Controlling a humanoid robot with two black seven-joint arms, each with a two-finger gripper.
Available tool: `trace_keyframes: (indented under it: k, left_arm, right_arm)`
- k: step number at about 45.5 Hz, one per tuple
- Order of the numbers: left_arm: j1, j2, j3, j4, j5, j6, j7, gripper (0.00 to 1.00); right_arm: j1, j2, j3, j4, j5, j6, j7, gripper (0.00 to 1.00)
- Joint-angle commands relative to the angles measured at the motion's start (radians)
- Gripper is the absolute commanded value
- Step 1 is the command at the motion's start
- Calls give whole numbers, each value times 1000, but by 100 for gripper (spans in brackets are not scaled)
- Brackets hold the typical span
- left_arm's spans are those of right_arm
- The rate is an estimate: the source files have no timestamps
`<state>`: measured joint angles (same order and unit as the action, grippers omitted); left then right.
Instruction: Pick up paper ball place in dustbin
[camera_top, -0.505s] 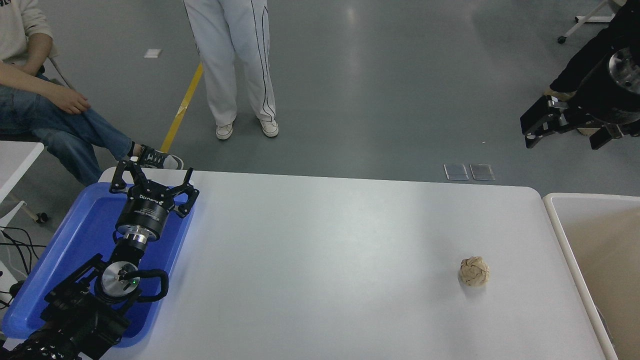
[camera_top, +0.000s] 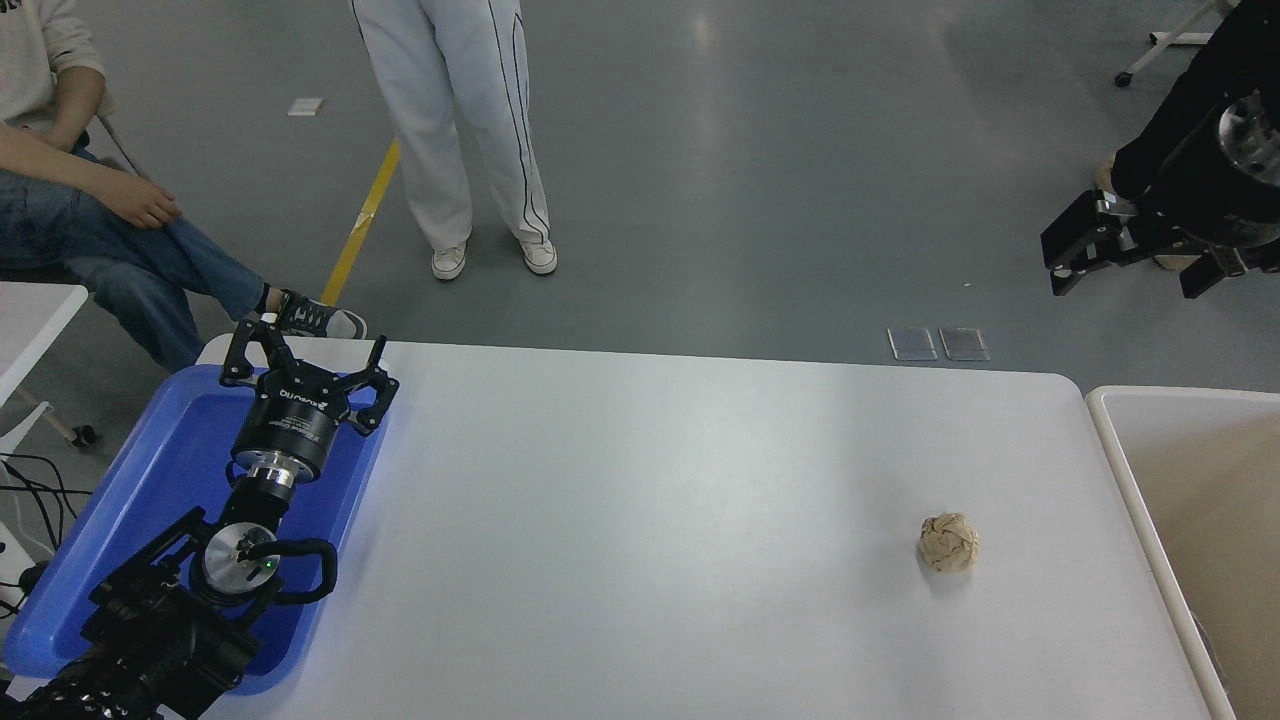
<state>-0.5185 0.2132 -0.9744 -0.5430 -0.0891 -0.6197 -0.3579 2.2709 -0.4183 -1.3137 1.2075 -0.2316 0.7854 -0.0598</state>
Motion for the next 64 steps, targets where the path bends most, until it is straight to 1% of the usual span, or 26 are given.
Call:
trace_keyframes:
  k: [1, 36, 39, 44, 47, 64]
  left_arm:
    - [0, 0, 0, 0, -1, 0, 1, 100]
    - [0, 0, 0, 0, -1, 0, 1, 100]
    - [0, 0, -1, 0, -1, 0, 1, 100]
    - [0, 0, -1, 0, -1, 0, 1, 100]
    - [0, 0, -1, 0, -1, 0, 1, 100]
    - [0, 0, -1, 0, -1, 0, 1, 100]
  right_arm:
    - [6, 3, 4, 0, 0, 0, 0, 100]
    - [4, 9, -6, 0, 0, 0, 0, 100]
    - [3, 10, 7, -2, 12, 0, 2, 100]
    - [-19, 12, 7, -2, 90, 0, 0, 100]
    - [-45, 13, 5, -2, 110, 0, 0, 100]
    - [-145, 35, 47, -8, 106, 0, -2, 100]
